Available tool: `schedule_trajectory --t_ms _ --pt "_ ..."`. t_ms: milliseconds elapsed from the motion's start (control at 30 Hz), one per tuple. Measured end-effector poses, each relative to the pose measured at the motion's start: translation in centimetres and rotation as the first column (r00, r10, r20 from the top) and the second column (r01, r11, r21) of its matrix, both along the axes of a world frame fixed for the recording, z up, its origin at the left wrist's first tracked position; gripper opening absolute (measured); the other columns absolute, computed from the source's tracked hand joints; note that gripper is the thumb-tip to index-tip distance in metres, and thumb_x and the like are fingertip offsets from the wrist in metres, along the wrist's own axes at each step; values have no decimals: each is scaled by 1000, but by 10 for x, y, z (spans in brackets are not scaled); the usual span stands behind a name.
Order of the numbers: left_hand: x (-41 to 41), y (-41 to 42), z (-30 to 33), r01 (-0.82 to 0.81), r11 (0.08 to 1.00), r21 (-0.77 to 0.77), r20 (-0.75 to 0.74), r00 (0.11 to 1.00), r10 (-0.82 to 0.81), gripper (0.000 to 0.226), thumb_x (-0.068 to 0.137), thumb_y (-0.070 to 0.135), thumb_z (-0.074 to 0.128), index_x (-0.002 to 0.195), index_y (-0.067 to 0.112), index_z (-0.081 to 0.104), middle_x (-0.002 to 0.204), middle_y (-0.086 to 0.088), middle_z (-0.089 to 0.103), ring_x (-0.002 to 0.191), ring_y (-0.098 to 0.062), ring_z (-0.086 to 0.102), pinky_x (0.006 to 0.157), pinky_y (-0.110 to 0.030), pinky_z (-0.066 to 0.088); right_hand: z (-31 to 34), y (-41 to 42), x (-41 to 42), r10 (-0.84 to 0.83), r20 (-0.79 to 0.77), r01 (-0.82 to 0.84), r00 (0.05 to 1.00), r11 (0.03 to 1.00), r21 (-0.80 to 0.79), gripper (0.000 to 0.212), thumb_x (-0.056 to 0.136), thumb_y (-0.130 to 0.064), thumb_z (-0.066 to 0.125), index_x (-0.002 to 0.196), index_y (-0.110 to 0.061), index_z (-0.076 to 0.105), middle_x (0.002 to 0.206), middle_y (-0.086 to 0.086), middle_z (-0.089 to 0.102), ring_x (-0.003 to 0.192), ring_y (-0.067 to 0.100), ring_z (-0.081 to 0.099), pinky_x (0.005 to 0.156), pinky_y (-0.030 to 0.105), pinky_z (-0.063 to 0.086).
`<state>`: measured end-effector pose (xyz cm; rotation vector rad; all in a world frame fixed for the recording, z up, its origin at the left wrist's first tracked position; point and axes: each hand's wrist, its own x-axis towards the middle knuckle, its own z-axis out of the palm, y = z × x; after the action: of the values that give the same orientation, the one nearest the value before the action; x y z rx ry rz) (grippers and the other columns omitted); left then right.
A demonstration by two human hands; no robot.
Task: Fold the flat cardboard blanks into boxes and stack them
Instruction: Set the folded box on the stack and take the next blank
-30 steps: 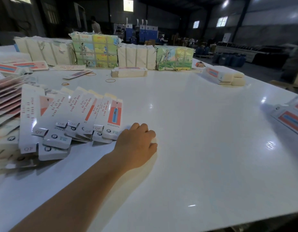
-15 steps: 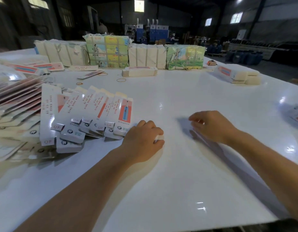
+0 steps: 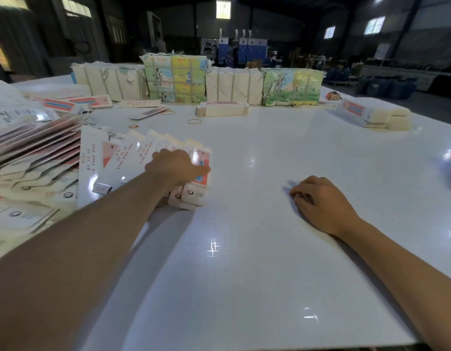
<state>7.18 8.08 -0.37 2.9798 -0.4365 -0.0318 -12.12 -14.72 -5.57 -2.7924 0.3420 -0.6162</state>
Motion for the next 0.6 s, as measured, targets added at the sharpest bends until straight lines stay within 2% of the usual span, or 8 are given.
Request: schedule_trajectory --t_ms 100,200,267,333,433,467,533,600 --pt "4 0 -5 -25 1000 10 -69 997 26 88 64 73 65 125 13 44 117 -13 49 108 -30 48 94 -42 43 1 1 0 0 -2 0 1000 1000 -1 22 91 -11 52 100 -14 71 107 6 62 98 28 50 86 38 42" --pt "4 -7 0 -41 986 -160 -162 987 15 67 70 42 78 118 7 47 95 -9 54 94 -27 57 81 -34 47 0 0 0 -1 1 1 1000 1000 5 21 91 -11 52 100 -13 71 105 5 62 97 26 50 83 35 41" --pt "1 -9 7 -62 967 -247 -185 983 16 46 79 21 73 114 2 50 84 -10 53 84 -25 59 65 -30 48 1 0 -1 1 8 -1 1000 1000 10 20 91 -11 52 98 -13 71 104 5 62 96 26 50 83 34 41" --pt "-4 -10 19 -58 966 -250 -159 987 19 28 88 12 63 109 0 51 75 -9 48 72 -23 56 58 -28 46 1 -1 -1 4 6 -4 1000 1000 6 20 91 -11 52 96 -12 72 102 6 62 95 26 50 81 34 41" --pt "-15 -9 44 75 973 -220 -124 987 -104 34 91 9 57 123 0 50 93 -12 57 86 -25 56 62 -34 48 1 -1 0 2 0 -2 1000 1000 11 19 91 -12 53 97 -12 71 102 6 62 94 26 50 80 33 40" --pt "-22 -7 52 112 960 -257 -150 977 -154 34 90 6 56 124 5 51 96 -10 58 85 -25 56 56 -34 47 1 -1 1 -1 2 1 1000 1000 13 19 91 -13 53 99 -12 71 102 6 62 94 26 50 80 33 41" --pt "-43 -3 58 215 924 -316 -145 952 -271 33 88 0 53 117 14 56 86 -2 56 71 -18 53 44 -26 40 1 -1 2 -17 4 17 1000 1000 13 21 92 -15 53 105 -12 69 101 7 62 95 28 51 80 36 42" --pt "-64 -3 48 288 887 -360 -128 927 -353 36 84 -4 52 113 15 62 85 1 58 68 -12 52 45 -22 38 3 -1 2 -27 6 27 1000 1000 16 23 93 -17 53 110 -11 67 99 5 61 95 27 51 79 36 41"
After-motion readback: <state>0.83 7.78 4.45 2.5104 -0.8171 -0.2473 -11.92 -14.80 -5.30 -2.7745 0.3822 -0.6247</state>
